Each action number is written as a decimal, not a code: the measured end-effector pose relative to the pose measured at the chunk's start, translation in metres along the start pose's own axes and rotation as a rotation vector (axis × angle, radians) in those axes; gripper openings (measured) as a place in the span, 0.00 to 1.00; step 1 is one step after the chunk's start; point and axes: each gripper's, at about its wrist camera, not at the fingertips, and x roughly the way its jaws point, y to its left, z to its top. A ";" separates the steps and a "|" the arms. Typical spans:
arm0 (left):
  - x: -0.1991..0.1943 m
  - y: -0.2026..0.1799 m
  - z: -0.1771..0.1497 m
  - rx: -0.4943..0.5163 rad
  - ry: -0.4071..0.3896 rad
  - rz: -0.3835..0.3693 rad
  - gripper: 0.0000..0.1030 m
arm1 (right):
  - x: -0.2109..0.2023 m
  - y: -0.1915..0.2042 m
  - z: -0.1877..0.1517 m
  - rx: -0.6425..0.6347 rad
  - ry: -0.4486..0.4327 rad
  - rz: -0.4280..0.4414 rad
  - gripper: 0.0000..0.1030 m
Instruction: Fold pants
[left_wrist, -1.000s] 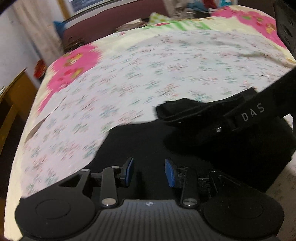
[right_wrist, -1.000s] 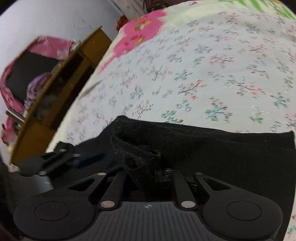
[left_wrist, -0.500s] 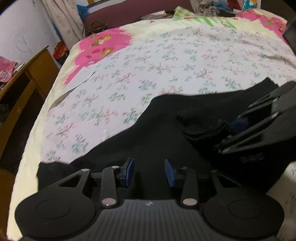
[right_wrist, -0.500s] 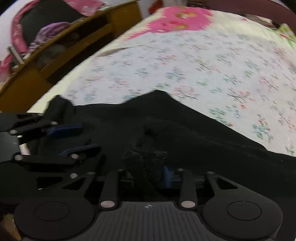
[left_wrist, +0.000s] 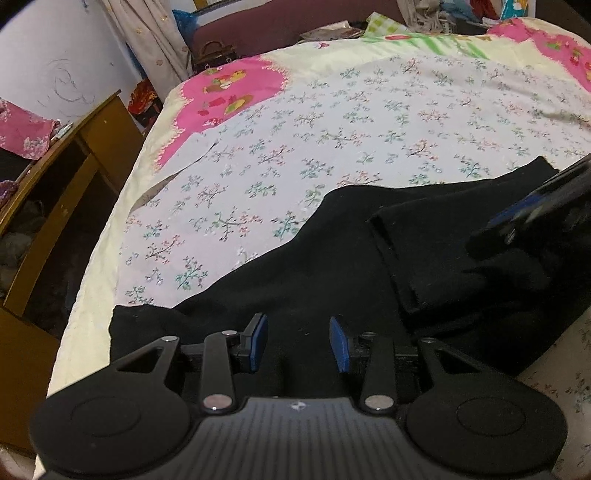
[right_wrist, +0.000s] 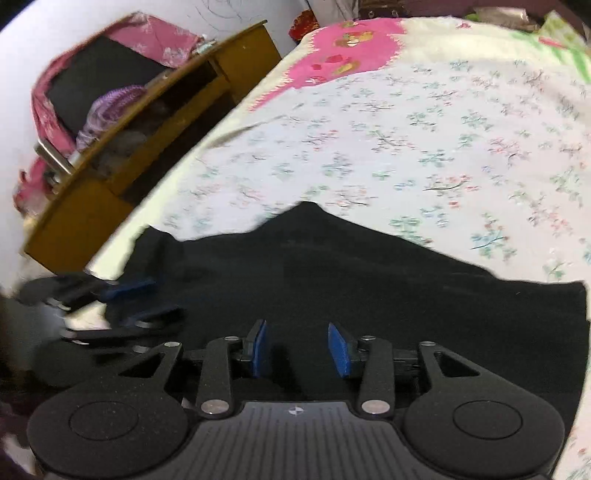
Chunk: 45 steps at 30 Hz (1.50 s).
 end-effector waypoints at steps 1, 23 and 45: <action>-0.001 -0.003 -0.001 0.003 0.001 -0.001 0.46 | 0.011 0.001 -0.006 -0.010 0.015 0.000 0.24; -0.017 0.066 -0.026 0.010 0.052 0.028 0.51 | 0.032 0.040 0.001 0.066 0.083 -0.100 0.24; 0.028 0.162 -0.066 -0.194 0.145 0.106 0.52 | 0.083 0.086 0.025 -0.057 0.225 -0.367 0.29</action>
